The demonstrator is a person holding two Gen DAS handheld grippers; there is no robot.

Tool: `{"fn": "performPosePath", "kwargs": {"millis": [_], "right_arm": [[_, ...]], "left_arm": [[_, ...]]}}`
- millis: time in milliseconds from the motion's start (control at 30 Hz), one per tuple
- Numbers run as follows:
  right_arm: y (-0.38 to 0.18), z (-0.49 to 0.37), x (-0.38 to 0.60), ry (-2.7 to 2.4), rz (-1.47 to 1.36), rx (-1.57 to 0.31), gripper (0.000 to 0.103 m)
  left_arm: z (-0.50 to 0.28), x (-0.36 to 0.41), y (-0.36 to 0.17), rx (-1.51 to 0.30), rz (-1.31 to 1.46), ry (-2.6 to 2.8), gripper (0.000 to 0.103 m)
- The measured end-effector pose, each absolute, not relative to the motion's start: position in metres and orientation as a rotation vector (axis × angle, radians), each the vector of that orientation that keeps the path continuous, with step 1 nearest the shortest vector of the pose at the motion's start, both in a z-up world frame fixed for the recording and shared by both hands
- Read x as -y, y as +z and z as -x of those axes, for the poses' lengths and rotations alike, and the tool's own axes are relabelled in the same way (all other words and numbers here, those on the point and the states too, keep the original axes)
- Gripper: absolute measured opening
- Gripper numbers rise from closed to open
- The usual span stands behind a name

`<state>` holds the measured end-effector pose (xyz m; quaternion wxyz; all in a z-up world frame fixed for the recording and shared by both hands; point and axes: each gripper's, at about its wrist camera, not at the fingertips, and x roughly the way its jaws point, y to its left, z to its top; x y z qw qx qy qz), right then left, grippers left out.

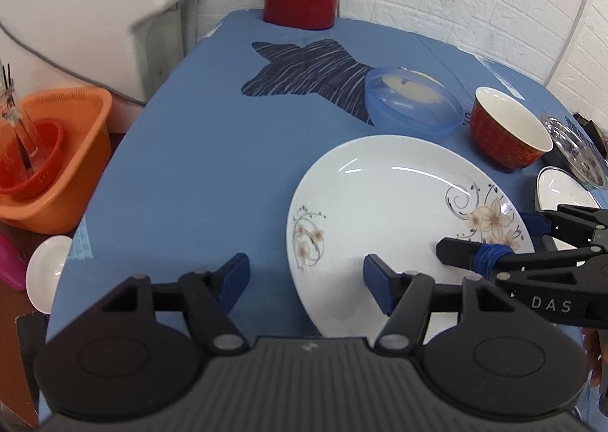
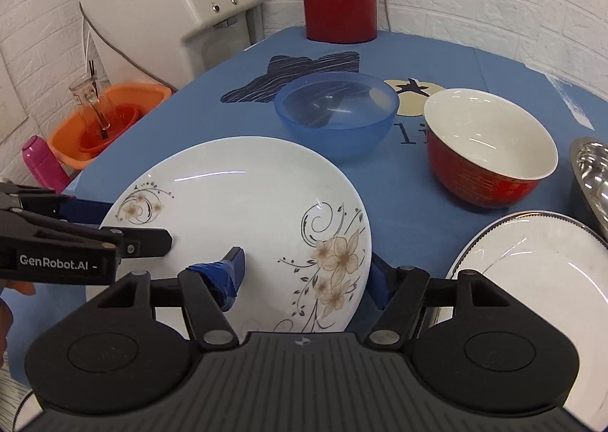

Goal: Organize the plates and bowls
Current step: 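Grip the floral-print white plate rim with the left gripper while the right gripper grips it too, then lift the floral plate with both grippers, lower it onto the gold-rimmed plate, release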

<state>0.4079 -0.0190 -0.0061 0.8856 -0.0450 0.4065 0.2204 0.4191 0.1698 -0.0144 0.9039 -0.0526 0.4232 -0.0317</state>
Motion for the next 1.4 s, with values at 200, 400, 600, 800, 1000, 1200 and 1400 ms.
{"fn": "performPosePath", "kwargs": {"millis": [200,400,600,800,1000,1200,1400], "right_arm": [[-0.007,-0.408,0.021,0.467,0.084,-0.827,0.045],[-0.005,-0.403,0.022,0.467,0.088,-0.837,0.041],[0.002,-0.395,0.022,0.474,0.023,-0.854,0.042],[0.023,-0.376,0.021,0.477,0.017,-0.81,0.046],[0.044,-0.336,0.03,0.485,-0.004,-0.795,0.047],[0.046,-0.288,0.043,0.48,-0.031,-0.822,0.048],[0.034,-0.247,0.054,0.452,-0.051,-0.84,0.048]], "left_arm": [[-0.414,-0.166,-0.014,-0.853,0.102,-0.085,0.045],[-0.413,-0.168,-0.01,-0.865,0.149,-0.089,0.023],[-0.406,-0.167,0.003,-0.838,0.096,-0.058,0.023],[-0.387,-0.166,0.028,-0.79,0.075,-0.052,0.023],[-0.344,-0.162,0.051,-0.758,0.084,-0.065,0.023],[-0.293,-0.146,0.054,-0.745,0.073,-0.089,0.023],[-0.252,-0.132,0.039,-0.772,0.055,-0.114,0.023]]}}
